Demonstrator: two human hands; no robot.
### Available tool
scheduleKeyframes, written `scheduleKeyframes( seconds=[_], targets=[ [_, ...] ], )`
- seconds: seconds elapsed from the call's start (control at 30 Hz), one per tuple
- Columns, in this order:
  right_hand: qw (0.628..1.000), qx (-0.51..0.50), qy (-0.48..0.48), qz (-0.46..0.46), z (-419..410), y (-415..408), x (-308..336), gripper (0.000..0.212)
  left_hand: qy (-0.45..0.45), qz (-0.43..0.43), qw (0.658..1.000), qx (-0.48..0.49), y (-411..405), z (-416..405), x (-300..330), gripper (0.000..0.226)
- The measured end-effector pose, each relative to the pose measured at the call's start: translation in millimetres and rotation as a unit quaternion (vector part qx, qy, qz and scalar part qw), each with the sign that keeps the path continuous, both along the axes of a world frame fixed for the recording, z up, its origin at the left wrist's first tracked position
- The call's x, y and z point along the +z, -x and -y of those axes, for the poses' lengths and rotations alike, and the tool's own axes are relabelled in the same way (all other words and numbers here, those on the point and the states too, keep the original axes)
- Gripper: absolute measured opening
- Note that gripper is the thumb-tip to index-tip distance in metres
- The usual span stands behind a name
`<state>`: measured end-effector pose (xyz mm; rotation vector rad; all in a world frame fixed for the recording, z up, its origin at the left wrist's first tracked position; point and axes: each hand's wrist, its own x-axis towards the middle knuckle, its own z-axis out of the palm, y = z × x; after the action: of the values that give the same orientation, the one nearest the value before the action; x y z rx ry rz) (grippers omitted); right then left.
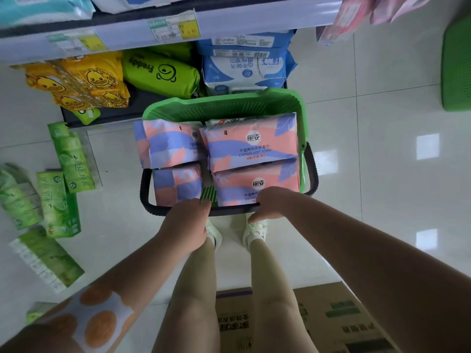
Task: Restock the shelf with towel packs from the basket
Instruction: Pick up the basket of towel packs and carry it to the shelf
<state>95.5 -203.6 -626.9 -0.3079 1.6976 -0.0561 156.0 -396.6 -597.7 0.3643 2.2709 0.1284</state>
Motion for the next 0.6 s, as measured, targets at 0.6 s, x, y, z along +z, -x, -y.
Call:
scheduleKeyframes(
  seconds=[0.6],
  targets=[
    [0.998, 0.027, 0.004, -0.049, -4, -23, -19, 0.049, 0.036, 0.046, 0.997, 0.059, -14, -15, -17, 0.021]
  ],
)
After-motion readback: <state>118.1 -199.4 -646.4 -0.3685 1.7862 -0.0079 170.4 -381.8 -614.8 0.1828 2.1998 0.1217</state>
